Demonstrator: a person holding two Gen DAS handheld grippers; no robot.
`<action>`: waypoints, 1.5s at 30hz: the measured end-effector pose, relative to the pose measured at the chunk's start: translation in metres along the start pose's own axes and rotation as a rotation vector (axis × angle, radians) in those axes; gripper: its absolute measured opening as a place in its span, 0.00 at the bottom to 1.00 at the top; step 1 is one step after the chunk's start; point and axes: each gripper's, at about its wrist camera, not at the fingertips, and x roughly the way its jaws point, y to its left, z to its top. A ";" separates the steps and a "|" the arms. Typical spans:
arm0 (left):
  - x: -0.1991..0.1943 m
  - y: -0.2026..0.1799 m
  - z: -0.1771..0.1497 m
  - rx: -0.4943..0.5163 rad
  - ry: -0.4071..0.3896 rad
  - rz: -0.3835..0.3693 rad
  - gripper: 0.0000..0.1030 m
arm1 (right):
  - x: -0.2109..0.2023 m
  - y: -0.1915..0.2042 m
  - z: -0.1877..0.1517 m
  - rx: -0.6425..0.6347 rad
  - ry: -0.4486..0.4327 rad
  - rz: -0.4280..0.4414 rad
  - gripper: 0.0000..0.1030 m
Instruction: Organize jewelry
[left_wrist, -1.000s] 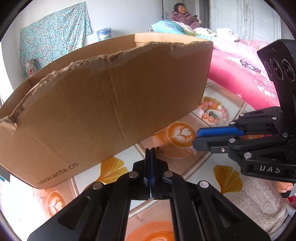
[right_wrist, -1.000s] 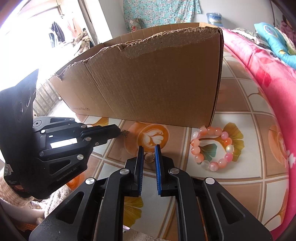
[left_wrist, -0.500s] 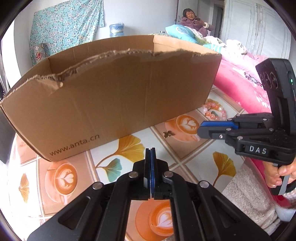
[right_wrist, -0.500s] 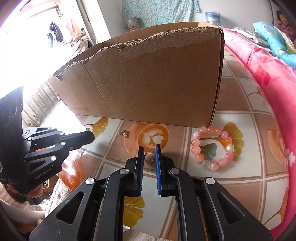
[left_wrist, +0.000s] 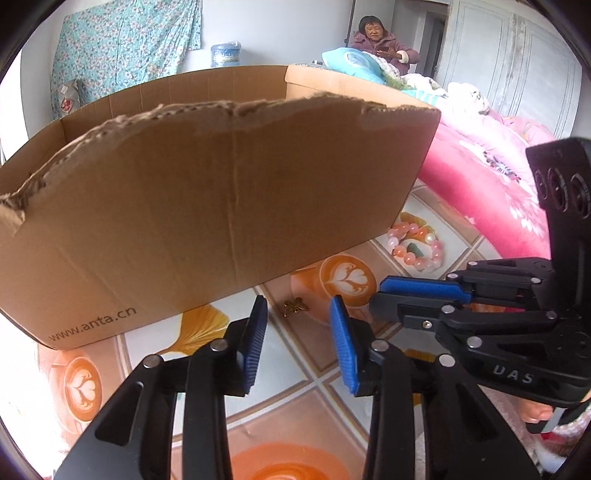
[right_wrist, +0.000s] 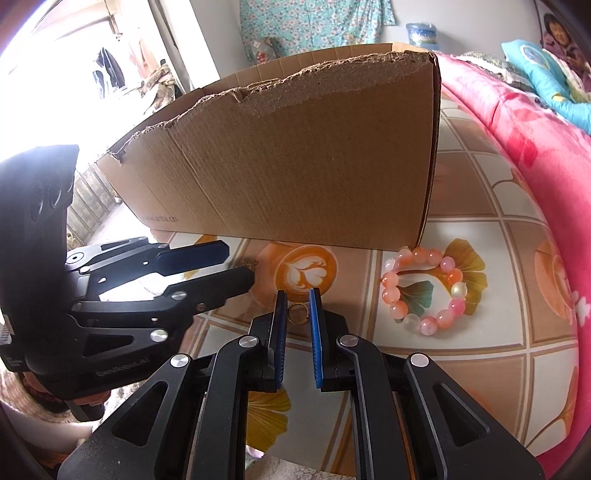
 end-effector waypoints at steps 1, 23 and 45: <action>0.001 -0.002 0.000 0.013 -0.006 0.011 0.33 | 0.000 -0.001 -0.001 0.001 -0.002 0.002 0.10; 0.003 -0.003 -0.003 0.067 -0.014 0.069 0.00 | -0.003 -0.005 -0.003 0.008 -0.006 0.009 0.10; 0.008 -0.014 0.002 0.091 0.003 0.050 0.22 | 0.001 0.000 0.001 -0.002 0.010 0.012 0.10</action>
